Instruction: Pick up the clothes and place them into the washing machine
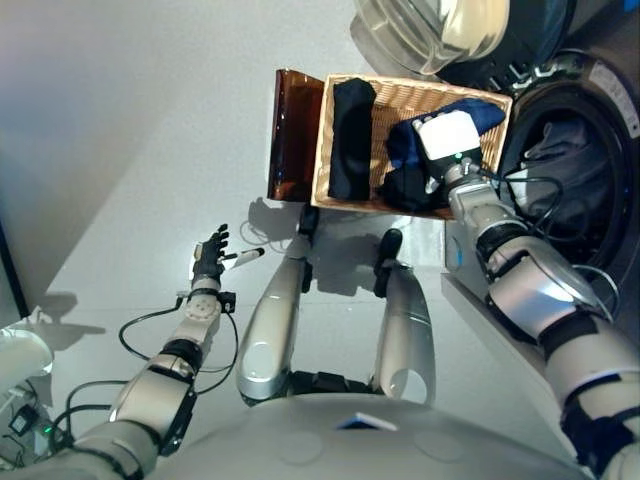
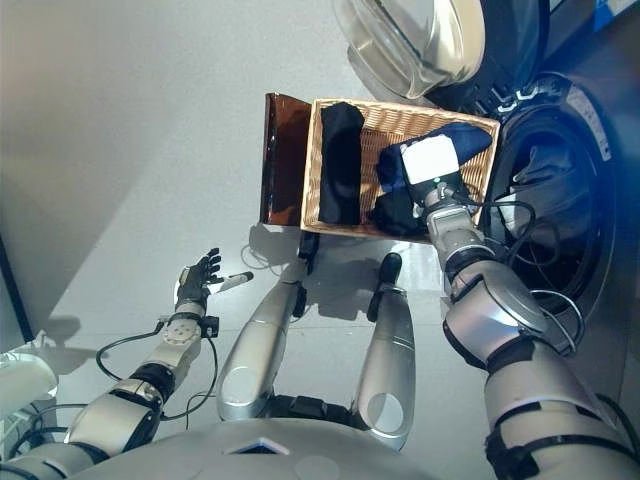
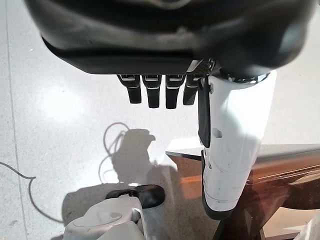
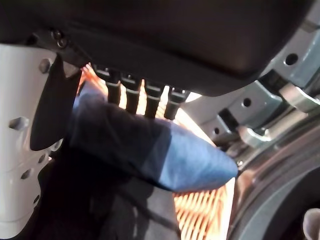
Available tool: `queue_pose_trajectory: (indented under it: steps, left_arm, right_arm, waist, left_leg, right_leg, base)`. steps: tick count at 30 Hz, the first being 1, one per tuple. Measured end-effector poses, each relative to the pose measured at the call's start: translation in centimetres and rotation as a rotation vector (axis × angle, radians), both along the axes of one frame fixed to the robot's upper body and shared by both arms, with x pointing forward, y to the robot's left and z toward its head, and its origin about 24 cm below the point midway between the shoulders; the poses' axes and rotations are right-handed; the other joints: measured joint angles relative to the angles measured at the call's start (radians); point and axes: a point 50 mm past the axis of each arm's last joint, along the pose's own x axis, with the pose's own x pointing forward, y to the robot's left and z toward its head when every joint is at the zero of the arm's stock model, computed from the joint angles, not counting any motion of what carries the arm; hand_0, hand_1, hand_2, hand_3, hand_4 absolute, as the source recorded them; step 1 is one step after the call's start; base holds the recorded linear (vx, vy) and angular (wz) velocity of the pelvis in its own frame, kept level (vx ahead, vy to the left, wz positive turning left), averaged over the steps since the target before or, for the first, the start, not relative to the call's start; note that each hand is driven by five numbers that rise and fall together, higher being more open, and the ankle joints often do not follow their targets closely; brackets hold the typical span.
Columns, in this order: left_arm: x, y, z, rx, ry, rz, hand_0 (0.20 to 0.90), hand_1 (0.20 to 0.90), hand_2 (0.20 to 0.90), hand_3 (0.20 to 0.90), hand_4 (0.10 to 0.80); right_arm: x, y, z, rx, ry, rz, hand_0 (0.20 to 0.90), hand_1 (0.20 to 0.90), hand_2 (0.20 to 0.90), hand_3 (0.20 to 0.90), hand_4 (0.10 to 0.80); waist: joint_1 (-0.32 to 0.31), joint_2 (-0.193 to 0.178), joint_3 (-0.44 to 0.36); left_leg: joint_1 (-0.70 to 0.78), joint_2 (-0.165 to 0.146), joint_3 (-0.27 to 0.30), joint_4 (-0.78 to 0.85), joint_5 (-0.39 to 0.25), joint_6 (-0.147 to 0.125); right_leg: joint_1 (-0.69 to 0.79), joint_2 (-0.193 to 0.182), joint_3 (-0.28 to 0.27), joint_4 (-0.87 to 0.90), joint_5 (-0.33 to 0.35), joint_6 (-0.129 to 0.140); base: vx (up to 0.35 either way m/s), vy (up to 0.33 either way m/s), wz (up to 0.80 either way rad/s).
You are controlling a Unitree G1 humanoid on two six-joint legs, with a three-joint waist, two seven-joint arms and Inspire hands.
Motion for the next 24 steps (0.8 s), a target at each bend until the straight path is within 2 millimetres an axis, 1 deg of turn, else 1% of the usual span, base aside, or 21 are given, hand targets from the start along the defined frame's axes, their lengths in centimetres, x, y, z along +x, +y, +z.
queue_pose_trajectory:
  steps: [2, 3, 4, 5, 6, 7, 9, 10, 11, 12, 13, 18, 24]
  left_arm:
    - [0.1, -0.1, 0.1, -0.002, -0.01, -0.002, 0.9, 0.9, 0.9, 0.9, 0.8]
    - [0.2, -0.1, 0.2, -0.003, -0.012, -0.003, 0.9, 0.9, 0.9, 0.9, 0.8]
    - [0.2, -0.1, 0.2, -0.003, -0.011, -0.003, 0.9, 0.9, 0.9, 0.9, 0.8]
    - [0.1, -0.1, 0.1, -0.004, -0.011, 0.0, 0.9, 0.9, 0.9, 0.9, 0.8]
    - [0.1, -0.1, 0.1, -0.005, -0.012, 0.002, 0.9, 0.9, 0.9, 0.9, 0.8]
    - [0.1, 0.0, 0.1, -0.006, -0.012, 0.004, 0.9, 0.9, 0.9, 0.9, 0.8]
    - [0.1, 0.0, 0.1, -0.006, -0.012, 0.005, 0.9, 0.9, 0.9, 0.9, 0.8]
    - [0.1, 0.0, 0.2, -0.007, -0.014, 0.006, 0.9, 0.9, 0.9, 0.9, 0.8]
    - [0.2, 0.0, 0.2, -0.007, -0.016, 0.007, 0.9, 0.9, 0.9, 0.9, 0.8]
    - [0.2, -0.1, 0.3, -0.01, -0.02, 0.006, 0.9, 0.9, 0.9, 0.9, 0.8]
    - [0.3, -0.1, 0.3, -0.011, -0.022, 0.007, 0.9, 0.9, 0.9, 0.9, 0.8]
    - [0.3, 0.0, 0.4, -0.016, -0.029, 0.023, 0.9, 0.9, 0.9, 0.9, 0.8]
    - [0.4, 0.1, 0.5, -0.013, -0.044, 0.029, 0.9, 0.9, 0.9, 0.9, 0.8]
  right_arm:
    - [0.2, 0.1, 0.3, 0.009, -0.01, -0.002, 0.9, 0.9, 0.9, 0.9, 0.8]
    - [0.2, 0.1, 0.4, 0.016, -0.013, -0.004, 0.812, 0.812, 0.812, 0.812, 0.737]
    - [0.2, 0.1, 0.4, 0.016, -0.012, -0.003, 0.615, 0.615, 0.615, 0.615, 0.596]
    - [0.3, 0.2, 0.5, 0.014, -0.015, 0.001, 0.516, 0.516, 0.516, 0.516, 0.525]
    - [0.3, 0.2, 0.5, 0.013, -0.016, 0.003, 0.494, 0.494, 0.494, 0.494, 0.51]
    - [0.3, 0.2, 0.6, 0.014, -0.02, 0.006, 0.518, 0.518, 0.518, 0.518, 0.527]
    - [0.4, 0.4, 0.7, 0.016, -0.028, 0.014, 0.722, 0.722, 0.722, 0.722, 0.673]
    - [0.6, 0.5, 1.0, 0.017, -0.037, 0.019, 0.565, 0.565, 0.565, 0.565, 0.561]
    - [0.6, 0.6, 1.1, 0.017, -0.04, 0.02, 0.496, 0.496, 0.496, 0.496, 0.512]
    - [0.8, 0.6, 1.5, 0.015, -0.051, 0.022, 0.249, 0.249, 0.249, 0.249, 0.335]
    - [0.9, 0.6, 1.6, 0.015, -0.057, 0.023, 0.2, 0.2, 0.2, 0.2, 0.3]
    - [1.2, 0.8, 2.6, 0.012, -0.103, 0.04, 0.2, 0.2, 0.2, 0.2, 0.3]
    - [1.3, 1.0, 2.9, 0.012, -0.118, 0.047, 0.2, 0.2, 0.2, 0.2, 0.3]
  waist:
    - [0.0, 0.0, 0.001]
    - [0.0, 0.001, 0.008]
    - [0.0, 0.001, 0.008]
    - [-0.001, 0.001, 0.008]
    - [-0.001, 0.001, 0.008]
    - [-0.001, 0.0, 0.008]
    - [-0.002, 0.001, 0.008]
    - [-0.006, 0.001, 0.008]
    - [-0.007, 0.0, 0.008]
    - [-0.009, 0.0, 0.008]
    - [-0.009, 0.0, 0.008]
    - [-0.012, 0.0, 0.009]
    - [-0.027, 0.001, 0.021]
  left_leg:
    - [-0.016, 0.0, 0.0, 0.006, 0.003, -0.001]
    - [-0.016, 0.0, -0.001, 0.007, 0.005, -0.002]
    - [-0.016, 0.001, -0.001, 0.007, 0.005, -0.002]
    - [-0.016, 0.001, -0.001, 0.008, 0.005, -0.004]
    - [-0.016, 0.001, -0.002, 0.008, 0.004, -0.006]
    - [-0.017, 0.002, -0.002, 0.009, 0.004, -0.008]
    - [-0.02, 0.002, -0.002, 0.009, 0.005, -0.01]
    - [-0.029, 0.002, -0.002, 0.012, 0.006, -0.011]
    - [-0.034, 0.002, -0.003, 0.015, 0.006, -0.011]
    - [-0.044, 0.002, -0.004, 0.019, 0.007, -0.012]
    - [-0.049, 0.001, -0.004, 0.02, 0.007, -0.013]
    - [-0.058, 0.001, -0.008, 0.021, 0.011, -0.017]
    - [-0.063, 0.001, -0.008, 0.034, 0.012, -0.013]
  right_leg:
    - [-0.02, 0.0, 0.0, 0.014, -0.001, -0.002]
    - [-0.023, 0.0, 0.001, 0.019, -0.004, -0.005]
    - [-0.023, 0.001, 0.0, 0.021, -0.005, -0.006]
    - [-0.026, 0.001, 0.0, 0.027, -0.007, -0.007]
    - [-0.027, 0.0, 0.0, 0.028, -0.007, -0.008]
    - [-0.029, 0.001, 0.0, 0.033, -0.01, -0.01]
    - [-0.034, 0.001, 0.001, 0.037, -0.014, -0.017]
    - [-0.043, 0.001, 0.001, 0.04, -0.014, -0.017]
    - [-0.046, 0.001, 0.0, 0.042, -0.014, -0.017]
    - [-0.056, 0.001, 0.0, 0.046, -0.014, -0.017]
    - [-0.061, 0.001, 0.0, 0.048, -0.014, -0.017]
    - [-0.074, 0.002, 0.0, 0.058, -0.014, -0.017]
    - [-0.077, 0.001, -0.001, 0.069, -0.015, -0.016]
  base:
    - [0.0, 0.0, 0.0]
    - [0.0, 0.0, 0.0]
    - [0.0, 0.0, 0.0]
    - [0.0, 0.0, 0.0]
    - [0.0, 0.0, 0.0]
    - [0.0, 0.0, 0.0]
    - [0.0, 0.0, 0.0]
    - [0.0, 0.0, 0.0]
    - [-0.018, -0.006, 0.04]
    - [-0.014, -0.003, 0.05]
    - [-0.02, -0.01, 0.04]
    - [-0.002, -0.002, 0.01]
    - [0.0, 0.0, 0.0]
